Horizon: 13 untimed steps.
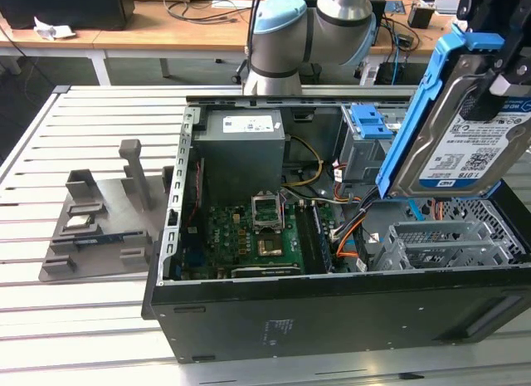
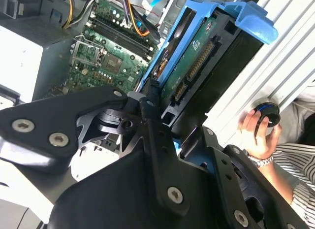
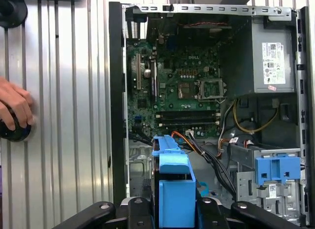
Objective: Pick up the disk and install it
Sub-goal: 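Pick up the disk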
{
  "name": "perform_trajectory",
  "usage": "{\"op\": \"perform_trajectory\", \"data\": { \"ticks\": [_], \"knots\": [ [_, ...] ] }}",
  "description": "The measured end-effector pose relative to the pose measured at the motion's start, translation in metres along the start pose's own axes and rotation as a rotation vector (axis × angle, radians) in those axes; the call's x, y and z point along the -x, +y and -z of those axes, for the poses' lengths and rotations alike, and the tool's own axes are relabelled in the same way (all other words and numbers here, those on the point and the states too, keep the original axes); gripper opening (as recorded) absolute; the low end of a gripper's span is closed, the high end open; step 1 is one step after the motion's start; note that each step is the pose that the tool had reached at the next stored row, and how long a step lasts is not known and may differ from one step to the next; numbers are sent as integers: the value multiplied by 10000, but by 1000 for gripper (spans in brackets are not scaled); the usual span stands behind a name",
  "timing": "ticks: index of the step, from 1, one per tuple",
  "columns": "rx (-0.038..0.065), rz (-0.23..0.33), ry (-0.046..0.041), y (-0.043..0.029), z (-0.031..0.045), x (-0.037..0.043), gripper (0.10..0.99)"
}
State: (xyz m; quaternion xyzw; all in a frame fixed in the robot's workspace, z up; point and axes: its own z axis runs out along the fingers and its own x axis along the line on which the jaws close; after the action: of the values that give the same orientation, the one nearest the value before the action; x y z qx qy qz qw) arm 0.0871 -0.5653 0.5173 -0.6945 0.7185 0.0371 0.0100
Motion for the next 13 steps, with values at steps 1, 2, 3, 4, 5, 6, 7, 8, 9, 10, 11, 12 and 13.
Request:
{"op": "perform_trajectory", "data": {
  "ticks": [1,2,3,4,5,6,7,8,9,10,11,12,13],
  "knots": [
    [0,-1,1,-28,-1,2,365],
    [0,-1,1,-46,-2,3,365],
    [0,-1,2,-63,-4,5,365],
    [0,-1,3,-83,-6,6,365],
    [-1,-1,6,-96,-7,7,365],
    [0,-1,7,-109,-11,7,365],
    [-1,0,8,-121,-15,8,365],
    [-1,-1,15,-138,-22,8,365],
    [-1,-2,20,-155,-30,8,365],
    [-1,-2,22,-165,-36,8,365],
    [-1,-1,24,-172,-39,8,365],
    [-1,-2,27,-185,-46,9,365],
    [-1,-2,28,-195,-53,8,365]
  ]
}}
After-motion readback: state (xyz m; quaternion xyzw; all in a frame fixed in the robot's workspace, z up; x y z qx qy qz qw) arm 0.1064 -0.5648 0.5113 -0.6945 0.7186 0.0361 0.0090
